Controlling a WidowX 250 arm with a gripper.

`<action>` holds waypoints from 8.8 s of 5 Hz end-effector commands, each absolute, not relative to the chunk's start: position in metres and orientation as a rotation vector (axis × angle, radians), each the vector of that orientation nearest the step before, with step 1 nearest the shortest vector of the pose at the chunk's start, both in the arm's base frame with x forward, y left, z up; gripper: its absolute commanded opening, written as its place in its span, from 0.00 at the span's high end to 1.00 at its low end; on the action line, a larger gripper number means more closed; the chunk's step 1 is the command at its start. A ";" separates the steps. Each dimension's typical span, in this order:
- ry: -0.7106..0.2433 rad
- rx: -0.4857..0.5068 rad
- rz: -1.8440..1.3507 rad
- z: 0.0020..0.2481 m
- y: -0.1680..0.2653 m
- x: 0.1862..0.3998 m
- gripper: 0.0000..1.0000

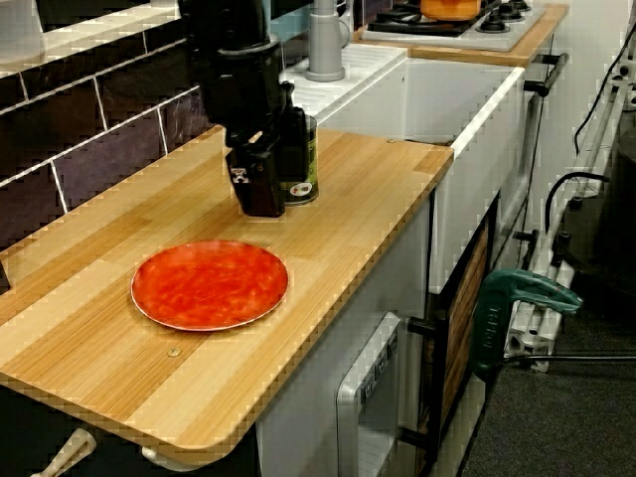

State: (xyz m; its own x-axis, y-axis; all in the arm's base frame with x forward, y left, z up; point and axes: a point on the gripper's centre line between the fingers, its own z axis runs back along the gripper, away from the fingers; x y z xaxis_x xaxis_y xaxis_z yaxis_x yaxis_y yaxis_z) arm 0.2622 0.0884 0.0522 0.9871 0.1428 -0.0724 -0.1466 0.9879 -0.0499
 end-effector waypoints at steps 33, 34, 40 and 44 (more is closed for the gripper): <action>0.023 -0.175 0.424 0.122 0.046 0.284 1.00; -0.023 -0.112 0.310 0.137 0.052 0.281 1.00; -0.428 -0.150 0.342 0.200 0.069 0.319 1.00; -0.668 -0.159 0.406 0.224 0.067 0.325 1.00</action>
